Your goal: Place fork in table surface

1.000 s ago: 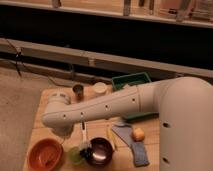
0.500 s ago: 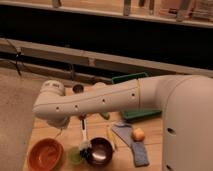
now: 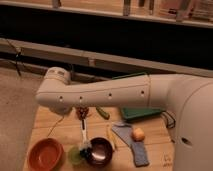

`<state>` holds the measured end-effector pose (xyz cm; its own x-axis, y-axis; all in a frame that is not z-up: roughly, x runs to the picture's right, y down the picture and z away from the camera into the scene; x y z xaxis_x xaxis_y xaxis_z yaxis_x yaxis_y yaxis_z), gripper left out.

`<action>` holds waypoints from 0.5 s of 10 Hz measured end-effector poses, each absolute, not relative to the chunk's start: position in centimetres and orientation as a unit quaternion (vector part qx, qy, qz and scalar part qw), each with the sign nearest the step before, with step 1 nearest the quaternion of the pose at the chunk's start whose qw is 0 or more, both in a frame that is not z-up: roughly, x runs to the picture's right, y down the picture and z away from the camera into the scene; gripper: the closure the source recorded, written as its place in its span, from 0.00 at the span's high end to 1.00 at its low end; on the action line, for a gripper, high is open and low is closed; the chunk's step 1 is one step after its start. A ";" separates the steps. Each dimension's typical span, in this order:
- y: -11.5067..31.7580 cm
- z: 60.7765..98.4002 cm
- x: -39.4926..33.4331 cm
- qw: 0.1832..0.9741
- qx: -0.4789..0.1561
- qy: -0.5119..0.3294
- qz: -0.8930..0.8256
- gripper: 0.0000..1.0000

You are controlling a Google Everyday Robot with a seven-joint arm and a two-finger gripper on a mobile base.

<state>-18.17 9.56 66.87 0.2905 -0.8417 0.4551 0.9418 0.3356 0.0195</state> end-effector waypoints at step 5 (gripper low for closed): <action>9.7 71.1 -16.7 0.814 -0.148 -0.177 -0.534 0.00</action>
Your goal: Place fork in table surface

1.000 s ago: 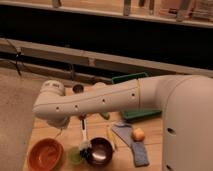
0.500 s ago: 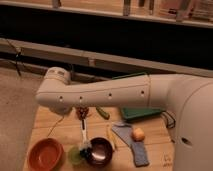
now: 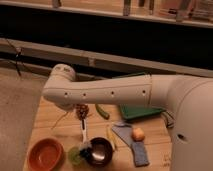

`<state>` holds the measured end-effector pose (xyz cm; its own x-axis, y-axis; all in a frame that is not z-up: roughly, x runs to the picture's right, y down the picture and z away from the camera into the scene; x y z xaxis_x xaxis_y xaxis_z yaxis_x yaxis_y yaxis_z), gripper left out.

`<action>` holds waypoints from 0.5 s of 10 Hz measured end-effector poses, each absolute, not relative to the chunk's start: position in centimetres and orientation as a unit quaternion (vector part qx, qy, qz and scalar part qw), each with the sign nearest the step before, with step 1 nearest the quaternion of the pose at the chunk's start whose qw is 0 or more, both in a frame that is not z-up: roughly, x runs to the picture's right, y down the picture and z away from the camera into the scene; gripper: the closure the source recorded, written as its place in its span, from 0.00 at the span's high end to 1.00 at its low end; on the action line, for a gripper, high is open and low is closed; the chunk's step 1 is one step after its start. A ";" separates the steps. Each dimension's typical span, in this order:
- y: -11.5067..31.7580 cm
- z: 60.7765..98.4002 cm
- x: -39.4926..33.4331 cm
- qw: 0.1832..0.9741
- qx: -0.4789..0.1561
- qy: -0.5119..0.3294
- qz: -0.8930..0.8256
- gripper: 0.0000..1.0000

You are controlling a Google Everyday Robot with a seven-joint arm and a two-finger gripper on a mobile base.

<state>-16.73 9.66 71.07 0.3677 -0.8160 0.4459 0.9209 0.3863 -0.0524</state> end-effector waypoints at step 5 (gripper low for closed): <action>11.8 76.3 -16.3 0.813 -0.184 -0.169 -0.526 0.25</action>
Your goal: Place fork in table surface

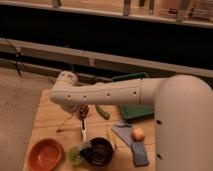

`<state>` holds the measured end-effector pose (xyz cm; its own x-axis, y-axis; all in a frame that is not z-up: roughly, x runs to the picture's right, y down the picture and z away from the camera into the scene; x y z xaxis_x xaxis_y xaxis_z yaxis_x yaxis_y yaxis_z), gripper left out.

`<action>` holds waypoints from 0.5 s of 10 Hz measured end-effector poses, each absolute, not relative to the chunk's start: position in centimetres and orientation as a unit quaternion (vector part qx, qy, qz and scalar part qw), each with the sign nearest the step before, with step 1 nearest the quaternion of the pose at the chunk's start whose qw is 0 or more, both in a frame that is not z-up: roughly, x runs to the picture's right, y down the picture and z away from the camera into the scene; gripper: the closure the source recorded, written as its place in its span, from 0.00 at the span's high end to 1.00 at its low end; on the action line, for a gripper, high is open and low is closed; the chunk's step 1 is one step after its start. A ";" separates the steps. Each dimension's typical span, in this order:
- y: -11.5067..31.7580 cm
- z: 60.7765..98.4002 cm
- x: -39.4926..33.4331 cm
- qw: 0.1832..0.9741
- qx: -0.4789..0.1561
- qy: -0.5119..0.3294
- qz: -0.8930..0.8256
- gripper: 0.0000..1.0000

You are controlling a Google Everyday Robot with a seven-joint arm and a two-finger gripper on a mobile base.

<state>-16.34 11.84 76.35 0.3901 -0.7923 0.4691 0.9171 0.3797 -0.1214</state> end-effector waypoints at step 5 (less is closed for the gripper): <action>11.3 75.5 -16.7 0.806 -0.187 -0.171 -0.535 0.73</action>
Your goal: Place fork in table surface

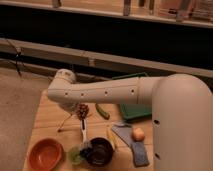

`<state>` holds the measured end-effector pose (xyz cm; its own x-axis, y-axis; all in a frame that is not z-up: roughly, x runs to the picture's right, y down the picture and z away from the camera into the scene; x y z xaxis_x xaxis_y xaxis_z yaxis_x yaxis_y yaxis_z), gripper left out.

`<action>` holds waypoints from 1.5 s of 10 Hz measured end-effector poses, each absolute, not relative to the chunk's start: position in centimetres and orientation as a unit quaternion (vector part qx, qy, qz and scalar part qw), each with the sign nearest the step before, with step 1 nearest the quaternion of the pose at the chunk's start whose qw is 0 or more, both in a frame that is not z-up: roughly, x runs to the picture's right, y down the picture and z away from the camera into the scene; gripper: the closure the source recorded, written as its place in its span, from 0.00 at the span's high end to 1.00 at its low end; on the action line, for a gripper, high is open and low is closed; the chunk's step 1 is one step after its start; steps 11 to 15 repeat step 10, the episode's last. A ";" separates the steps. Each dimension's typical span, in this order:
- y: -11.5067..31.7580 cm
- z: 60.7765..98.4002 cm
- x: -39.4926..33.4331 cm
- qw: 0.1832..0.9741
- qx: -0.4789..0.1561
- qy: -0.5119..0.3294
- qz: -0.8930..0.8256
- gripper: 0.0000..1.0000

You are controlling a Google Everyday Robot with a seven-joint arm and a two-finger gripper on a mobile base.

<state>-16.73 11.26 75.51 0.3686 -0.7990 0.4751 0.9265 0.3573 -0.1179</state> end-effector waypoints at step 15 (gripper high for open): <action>13.8 77.7 -19.6 0.767 -0.180 -0.208 -0.579 1.00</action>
